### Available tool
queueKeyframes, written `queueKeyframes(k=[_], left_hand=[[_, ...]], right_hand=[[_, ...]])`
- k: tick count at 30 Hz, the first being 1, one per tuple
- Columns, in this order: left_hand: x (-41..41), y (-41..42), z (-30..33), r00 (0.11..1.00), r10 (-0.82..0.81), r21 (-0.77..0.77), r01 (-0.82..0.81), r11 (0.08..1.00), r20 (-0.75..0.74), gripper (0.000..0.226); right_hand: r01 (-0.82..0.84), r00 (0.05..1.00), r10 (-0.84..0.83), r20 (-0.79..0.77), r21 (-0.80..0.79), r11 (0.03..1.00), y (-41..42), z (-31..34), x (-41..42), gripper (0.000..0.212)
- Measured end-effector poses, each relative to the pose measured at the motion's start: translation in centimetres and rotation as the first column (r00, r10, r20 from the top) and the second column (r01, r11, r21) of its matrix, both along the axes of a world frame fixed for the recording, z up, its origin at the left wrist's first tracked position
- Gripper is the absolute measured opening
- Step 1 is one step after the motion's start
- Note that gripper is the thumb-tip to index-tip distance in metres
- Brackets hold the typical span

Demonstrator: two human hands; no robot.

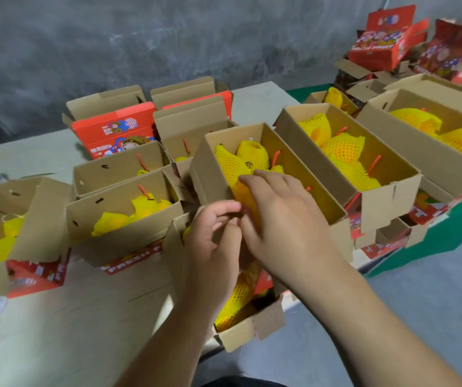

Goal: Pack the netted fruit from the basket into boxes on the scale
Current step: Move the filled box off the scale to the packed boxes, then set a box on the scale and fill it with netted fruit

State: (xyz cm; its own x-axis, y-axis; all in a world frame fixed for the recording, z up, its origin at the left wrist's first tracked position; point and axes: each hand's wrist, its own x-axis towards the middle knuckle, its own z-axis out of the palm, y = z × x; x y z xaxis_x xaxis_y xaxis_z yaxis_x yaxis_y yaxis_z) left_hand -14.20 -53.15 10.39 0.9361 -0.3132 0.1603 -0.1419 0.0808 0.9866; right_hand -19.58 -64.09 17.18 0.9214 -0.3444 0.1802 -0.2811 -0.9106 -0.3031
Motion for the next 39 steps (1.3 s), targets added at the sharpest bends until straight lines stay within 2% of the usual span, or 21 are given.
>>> queueKeyframes(k=[3,6,11,14,16,19,21,22,25,27,31,33,35,37,39], left_hand=[[1.3,2.5,-0.6,0.997,0.071,0.008,-0.071,0.997,-0.037,0.027],[2.9,6.3,-1.2,0.994,0.084,-0.044,-0.087,0.995,-0.069,0.020],[7.0,14.0,-3.2,0.978,0.137,-0.067,-0.149,0.987,-0.155,0.036],[9.8,19.0,-4.6,0.955,0.191,0.055,-0.183,0.982,-0.225,0.031],[11.8,22.3,-5.9,0.926,0.264,0.177,-0.222,0.959,-0.269,0.013],[15.0,26.4,-7.5,0.919,0.294,0.340,-0.197,0.919,-0.262,0.023],[16.8,28.4,-8.5,0.919,0.276,0.379,-0.157,0.912,-0.283,0.022],[17.5,29.2,-9.0,0.909,0.273,0.373,-0.146,0.916,-0.315,0.023],[19.2,31.1,-10.7,0.871,0.224,0.360,-0.059,0.931,-0.437,0.030],[19.8,31.9,-11.5,0.850,0.156,0.360,0.041,0.932,-0.502,0.041],[20.2,32.8,-12.9,0.820,0.122,0.319,0.077,0.945,-0.559,0.076],[20.1,33.1,-13.6,0.804,0.074,0.274,0.114,0.955,-0.590,0.087],[20.0,33.8,-14.6,0.814,0.062,0.321,0.156,0.934,-0.577,0.093],[19.7,35.0,-16.1,0.813,0.094,0.426,0.198,0.883,-0.574,0.095],[19.2,36.5,-17.6,0.758,0.139,0.462,0.231,0.856,-0.637,0.090]], right_hand=[[-0.113,0.993,0.111,-0.043,-0.030,0.993,2.8,0.3,1.9,0.048],[-0.191,0.980,0.190,-0.053,-0.019,0.981,5.8,0.2,3.9,0.051],[-0.315,0.938,0.322,-0.129,0.071,0.947,12.2,-2.7,7.9,0.046],[-0.334,0.900,0.361,-0.245,0.146,0.931,15.9,-5.7,11.7,0.043],[-0.317,0.878,0.362,-0.314,0.186,0.930,18.2,-8.2,14.6,0.045],[-0.267,0.850,0.358,-0.386,0.270,0.925,21.2,-11.8,19.7,0.071],[-0.211,0.829,0.344,-0.441,0.323,0.923,22.9,-14.2,22.9,0.087],[-0.184,0.824,0.330,-0.460,0.332,0.925,23.8,-15.4,24.1,0.084],[-0.132,0.873,0.227,-0.432,0.239,0.962,26.6,-18.9,25.7,0.034],[-0.123,0.885,0.175,-0.431,0.145,0.982,27.6,-20.3,25.2,0.018],[-0.198,0.874,0.225,-0.431,0.106,0.974,28.3,-20.9,22.1,0.012],[-0.284,0.850,0.300,-0.434,0.104,0.953,29.5,-20.0,20.1,0.023],[-0.394,0.775,0.408,-0.483,0.136,0.909,31.0,-18.5,18.3,0.035],[-0.433,0.722,0.462,-0.514,0.184,0.882,31.7,-17.6,17.3,0.034],[-0.303,0.808,0.405,-0.427,0.287,0.909,31.5,-16.6,17.3,0.026]])
